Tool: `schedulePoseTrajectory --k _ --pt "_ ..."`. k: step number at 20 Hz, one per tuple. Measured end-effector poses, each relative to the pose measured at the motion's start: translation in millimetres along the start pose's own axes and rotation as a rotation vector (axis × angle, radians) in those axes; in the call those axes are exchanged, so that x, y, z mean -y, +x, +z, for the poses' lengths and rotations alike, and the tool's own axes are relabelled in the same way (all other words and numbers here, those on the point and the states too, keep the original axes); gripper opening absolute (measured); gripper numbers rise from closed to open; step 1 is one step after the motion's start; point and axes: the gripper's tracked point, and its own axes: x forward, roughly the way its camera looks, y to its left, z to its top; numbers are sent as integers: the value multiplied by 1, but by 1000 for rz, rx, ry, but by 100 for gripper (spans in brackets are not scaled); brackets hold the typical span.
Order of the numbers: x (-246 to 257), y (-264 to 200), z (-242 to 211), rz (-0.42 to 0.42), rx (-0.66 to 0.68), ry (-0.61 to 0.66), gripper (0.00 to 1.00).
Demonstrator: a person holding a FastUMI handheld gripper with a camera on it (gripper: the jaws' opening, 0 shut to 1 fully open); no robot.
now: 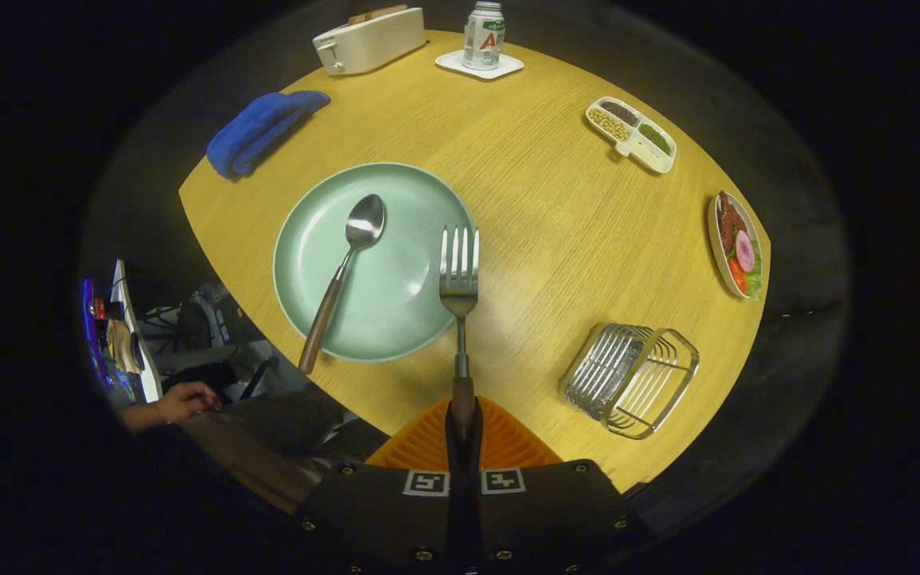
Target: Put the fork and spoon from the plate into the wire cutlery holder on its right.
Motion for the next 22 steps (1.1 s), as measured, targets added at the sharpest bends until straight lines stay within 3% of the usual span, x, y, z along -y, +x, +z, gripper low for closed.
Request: schedulePoseTrajectory --k 3,11,16,22 --pt "25 -22 -26 -18 -44 -29 1" --pt "112 -63 -82 -62 -206 53 0" --pt "137 -45 -84 -44 -261 124 1" --pt "135 -28 -80 -2 -334 104 1"
